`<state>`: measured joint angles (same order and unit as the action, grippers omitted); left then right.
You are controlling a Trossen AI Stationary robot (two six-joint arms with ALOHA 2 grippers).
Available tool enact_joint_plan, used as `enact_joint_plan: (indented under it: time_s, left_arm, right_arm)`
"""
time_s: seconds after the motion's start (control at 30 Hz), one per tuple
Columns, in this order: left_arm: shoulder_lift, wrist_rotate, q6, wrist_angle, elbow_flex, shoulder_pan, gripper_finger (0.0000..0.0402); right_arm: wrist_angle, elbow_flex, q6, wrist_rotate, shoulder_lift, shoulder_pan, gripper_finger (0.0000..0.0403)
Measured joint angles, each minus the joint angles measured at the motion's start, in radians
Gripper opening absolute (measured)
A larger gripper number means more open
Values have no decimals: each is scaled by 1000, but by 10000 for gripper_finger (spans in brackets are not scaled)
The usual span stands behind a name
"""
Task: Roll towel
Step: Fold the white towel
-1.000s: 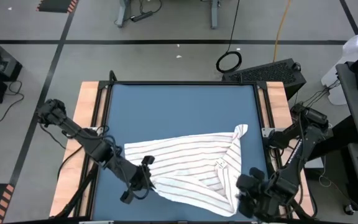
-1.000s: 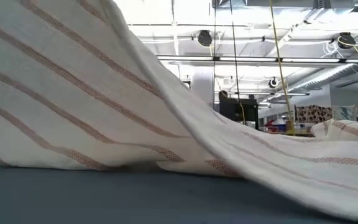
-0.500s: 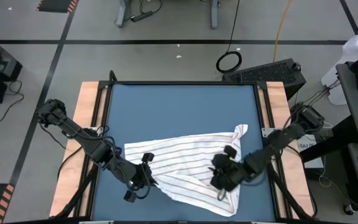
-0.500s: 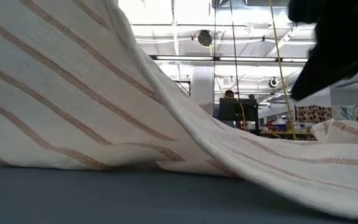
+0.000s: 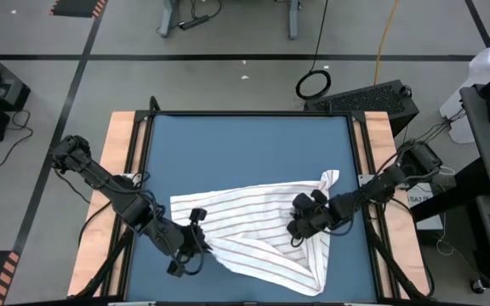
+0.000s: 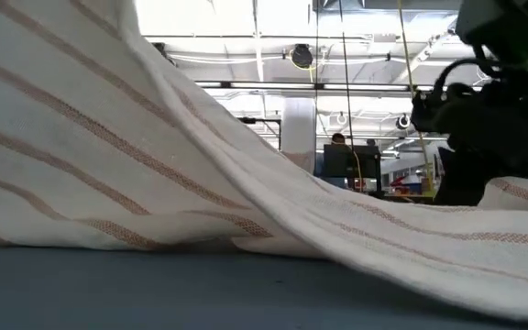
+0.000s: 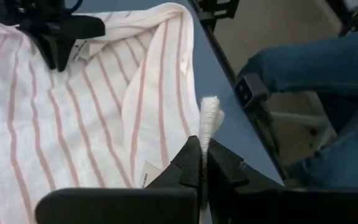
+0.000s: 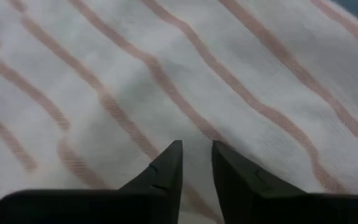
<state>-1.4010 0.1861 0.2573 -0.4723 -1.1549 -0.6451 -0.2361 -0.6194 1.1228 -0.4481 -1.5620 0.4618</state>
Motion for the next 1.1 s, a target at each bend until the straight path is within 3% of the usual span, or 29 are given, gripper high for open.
enact_joint_plan:
  time_s: [0.43,0.63,0.93,1.1]
  left_arm:
    - [0,43,104,-110,0,-4,11]
    - [0,54,115,-123,0,-4,11]
    - [0,262,120,-237,0,10,11]
    - [0,266,141,-252,0,19,11]
  right_arm:
    - [107,20,-170,33,-7,-126,61]
    - [4,-14,-219,53,-7,-169,61]
    - [-5,-15,-342,-22,-7,-337,61]
    - [-3,-15,-427,-25,-7,-444,61]
